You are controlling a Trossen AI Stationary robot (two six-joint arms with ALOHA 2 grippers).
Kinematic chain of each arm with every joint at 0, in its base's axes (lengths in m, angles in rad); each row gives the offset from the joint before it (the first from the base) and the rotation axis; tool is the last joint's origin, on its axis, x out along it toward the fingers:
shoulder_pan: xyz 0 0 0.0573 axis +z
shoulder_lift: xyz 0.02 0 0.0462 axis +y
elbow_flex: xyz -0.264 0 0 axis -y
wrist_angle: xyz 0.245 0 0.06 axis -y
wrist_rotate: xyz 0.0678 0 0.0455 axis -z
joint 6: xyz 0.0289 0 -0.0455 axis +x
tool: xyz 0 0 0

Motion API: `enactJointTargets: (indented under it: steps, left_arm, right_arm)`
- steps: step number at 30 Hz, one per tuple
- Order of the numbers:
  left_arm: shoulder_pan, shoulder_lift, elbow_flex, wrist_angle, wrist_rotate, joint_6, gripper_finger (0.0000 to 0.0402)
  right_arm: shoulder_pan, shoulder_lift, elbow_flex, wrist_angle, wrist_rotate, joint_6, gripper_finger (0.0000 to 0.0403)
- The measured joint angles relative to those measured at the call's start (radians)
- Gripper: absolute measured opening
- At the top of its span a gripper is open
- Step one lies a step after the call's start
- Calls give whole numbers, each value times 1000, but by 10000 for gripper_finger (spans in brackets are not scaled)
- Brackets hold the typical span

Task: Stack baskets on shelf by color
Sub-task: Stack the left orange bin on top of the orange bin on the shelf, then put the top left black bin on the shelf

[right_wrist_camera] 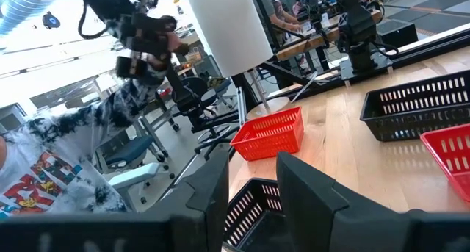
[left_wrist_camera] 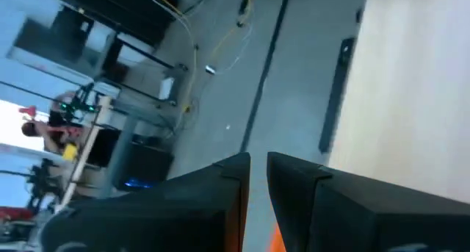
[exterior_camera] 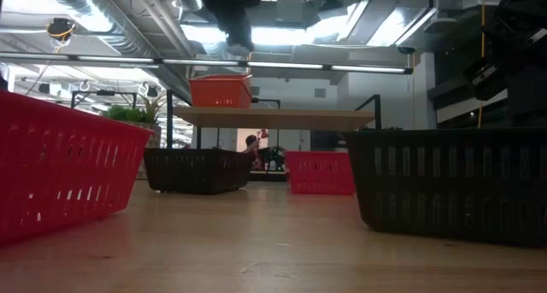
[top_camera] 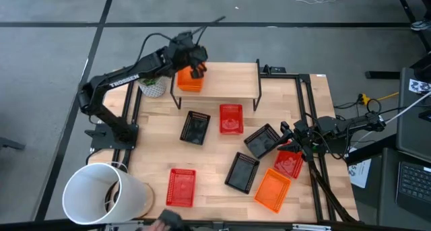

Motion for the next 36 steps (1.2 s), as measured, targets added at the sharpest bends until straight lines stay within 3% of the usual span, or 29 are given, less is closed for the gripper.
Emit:
enactJointTargets:
  steps: [8,22,29,36]
  left_arm:
    - [69,108,-3,-2,-56,-22,41]
    - [54,111,-2,-33,-59,-2,41]
    - [-116,17,0,-130,0,-116,41]
    - [-352,-47,0,-395,259,-473,41]
  right_arm:
    - [0,0,0,0,0,1,117]
    - [0,0,0,-8,-1,-1,117]
    - [0,0,0,-8,-1,1,117]
    - [0,0,0,-7,6,-1,117]
